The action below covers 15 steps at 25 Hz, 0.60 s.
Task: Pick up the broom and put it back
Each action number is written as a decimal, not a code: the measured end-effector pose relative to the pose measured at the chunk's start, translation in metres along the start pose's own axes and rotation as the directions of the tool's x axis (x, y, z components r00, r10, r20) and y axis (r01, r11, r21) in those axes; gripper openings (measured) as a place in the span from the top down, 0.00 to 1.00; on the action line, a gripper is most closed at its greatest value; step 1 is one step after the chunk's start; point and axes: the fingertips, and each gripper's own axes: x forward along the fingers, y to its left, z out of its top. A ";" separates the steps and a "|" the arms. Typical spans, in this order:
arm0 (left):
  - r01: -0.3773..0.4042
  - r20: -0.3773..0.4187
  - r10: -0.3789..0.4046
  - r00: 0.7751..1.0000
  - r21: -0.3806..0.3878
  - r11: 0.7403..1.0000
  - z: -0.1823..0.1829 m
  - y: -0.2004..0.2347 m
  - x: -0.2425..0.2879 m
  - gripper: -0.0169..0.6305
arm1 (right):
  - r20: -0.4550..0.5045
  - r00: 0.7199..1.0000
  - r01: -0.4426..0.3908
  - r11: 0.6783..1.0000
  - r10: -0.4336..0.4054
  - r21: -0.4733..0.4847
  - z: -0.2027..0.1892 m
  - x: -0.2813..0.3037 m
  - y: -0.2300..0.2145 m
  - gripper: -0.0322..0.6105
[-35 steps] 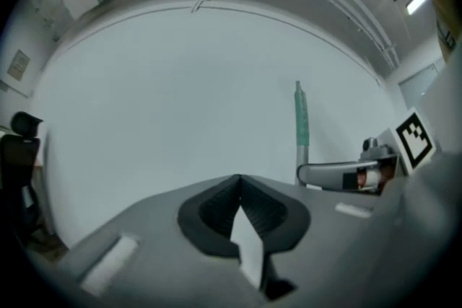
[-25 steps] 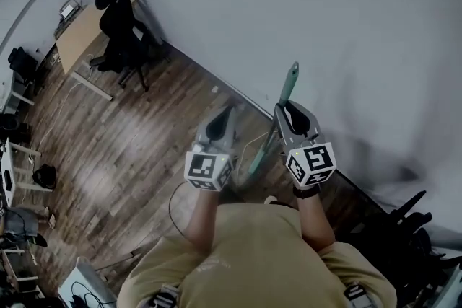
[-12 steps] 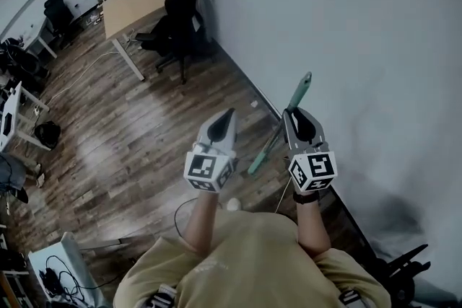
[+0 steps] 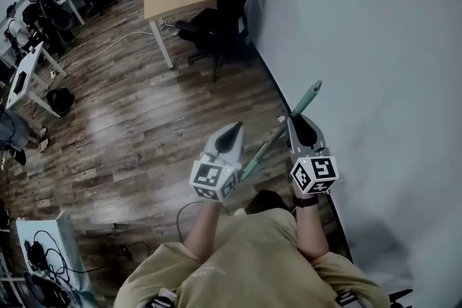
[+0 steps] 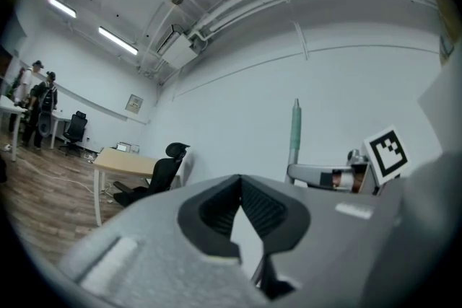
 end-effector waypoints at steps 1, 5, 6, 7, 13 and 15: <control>-0.013 0.004 0.013 1.000 -0.003 1.000 0.003 0.011 0.004 0.97 | -0.003 1.000 -0.021 1.000 0.021 0.001 -0.001 0.014 0.004 0.83; -0.067 -0.004 0.067 0.998 0.000 0.998 0.002 0.058 0.040 0.97 | -0.030 0.996 -0.089 0.996 0.090 0.022 -0.013 0.079 -0.001 0.83; -0.081 -0.007 0.081 0.997 0.001 0.997 0.003 0.070 0.053 0.97 | -0.034 0.994 -0.103 0.994 0.104 0.030 -0.016 0.095 -0.006 0.83; -0.091 -0.008 0.091 0.996 0.005 0.996 0.005 0.081 0.069 0.97 | -0.035 0.993 -0.114 0.993 0.116 0.037 -0.018 0.111 -0.012 0.83; -0.071 0.009 0.070 0.997 0.080 0.994 0.033 0.116 0.194 0.97 | -0.010 0.988 -0.152 0.987 0.152 0.051 -0.010 0.191 -0.069 0.83; -0.046 0.009 0.046 0.999 0.100 0.994 0.039 0.112 0.225 0.97 | 0.006 0.991 -0.131 0.990 0.131 0.059 -0.003 0.198 -0.092 0.83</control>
